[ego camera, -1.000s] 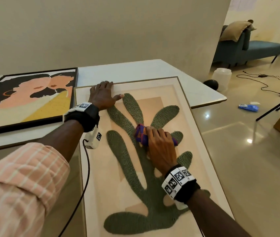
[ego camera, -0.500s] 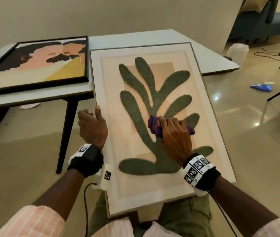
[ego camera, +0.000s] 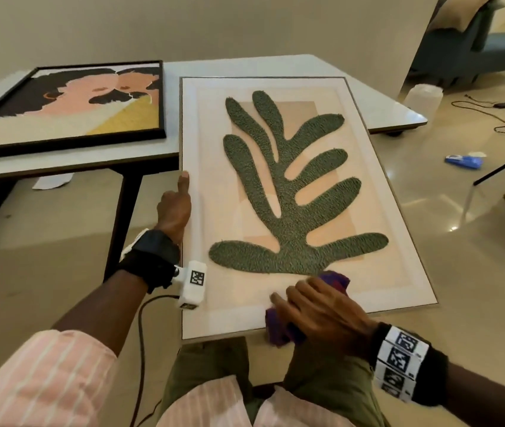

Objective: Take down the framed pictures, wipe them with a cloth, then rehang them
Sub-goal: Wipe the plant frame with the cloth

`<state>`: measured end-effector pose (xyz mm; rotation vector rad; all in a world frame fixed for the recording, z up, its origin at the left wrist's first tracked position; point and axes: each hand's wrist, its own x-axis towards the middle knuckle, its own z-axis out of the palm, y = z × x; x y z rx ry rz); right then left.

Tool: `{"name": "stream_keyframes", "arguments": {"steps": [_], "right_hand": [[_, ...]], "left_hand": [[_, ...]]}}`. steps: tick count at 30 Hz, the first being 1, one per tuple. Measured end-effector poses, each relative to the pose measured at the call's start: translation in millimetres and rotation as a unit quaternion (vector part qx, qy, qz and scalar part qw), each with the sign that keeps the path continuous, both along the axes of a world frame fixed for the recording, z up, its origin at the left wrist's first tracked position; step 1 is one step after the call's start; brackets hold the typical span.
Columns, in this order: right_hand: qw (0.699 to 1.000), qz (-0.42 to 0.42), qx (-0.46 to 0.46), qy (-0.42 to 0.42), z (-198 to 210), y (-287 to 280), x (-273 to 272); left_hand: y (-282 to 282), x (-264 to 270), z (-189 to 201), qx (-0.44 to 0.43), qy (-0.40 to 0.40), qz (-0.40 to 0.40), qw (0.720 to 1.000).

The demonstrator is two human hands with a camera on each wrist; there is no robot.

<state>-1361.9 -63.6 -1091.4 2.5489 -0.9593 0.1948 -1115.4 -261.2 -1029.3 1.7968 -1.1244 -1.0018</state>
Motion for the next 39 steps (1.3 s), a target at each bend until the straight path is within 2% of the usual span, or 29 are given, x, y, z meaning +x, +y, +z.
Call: {"name": "stream_keyframes", "arguments": {"steps": [4,5,7,10,14,19,24,29,34,39], "right_hand": [[0.998,-0.019,-0.059,-0.004,20.2,-18.8,-4.3],[0.998,-0.020,-0.066,-0.004,24.3,-22.4,-4.6],[0.997,-0.015,-0.070,-0.011,34.1,-30.9,-4.3],[0.998,0.007,-0.064,-0.006,41.8,-42.6,-2.2],[0.997,0.036,-0.062,-0.001,48.5,-55.0,-1.6],[0.999,0.031,-0.022,-0.030,79.4,-77.8,-2.5],[1.000,0.005,-0.020,-0.001,113.7,-114.6,-7.2],[0.999,-0.033,0.000,-0.007,127.6,-146.7,-10.9],[0.991,-0.106,0.042,-0.069,139.5,-192.4,-15.2],[0.969,-0.188,0.077,-0.140,145.1,-240.1,-22.3]], "left_hand": [[-25.5,7.9,10.5,-0.009,0.048,-0.019,0.999],[-45.3,16.4,-0.3,-0.001,0.058,-0.025,0.998],[-66.6,26.1,0.3,0.012,0.046,-0.057,0.997],[-42.7,19.9,43.8,0.035,0.016,-0.132,0.991],[-42.3,29.7,58.3,0.070,-0.017,-0.199,0.977],[-49.8,34.6,72.5,0.082,-0.065,-0.220,0.970],[-58.7,36.0,81.1,0.049,-0.072,-0.203,0.975],[-64.8,31.0,84.9,-0.008,-0.180,-0.168,0.969],[-67.5,8.0,86.7,-0.048,-0.351,-0.192,0.915],[-67.7,-20.4,74.8,-0.069,-0.375,-0.234,0.894]]}}
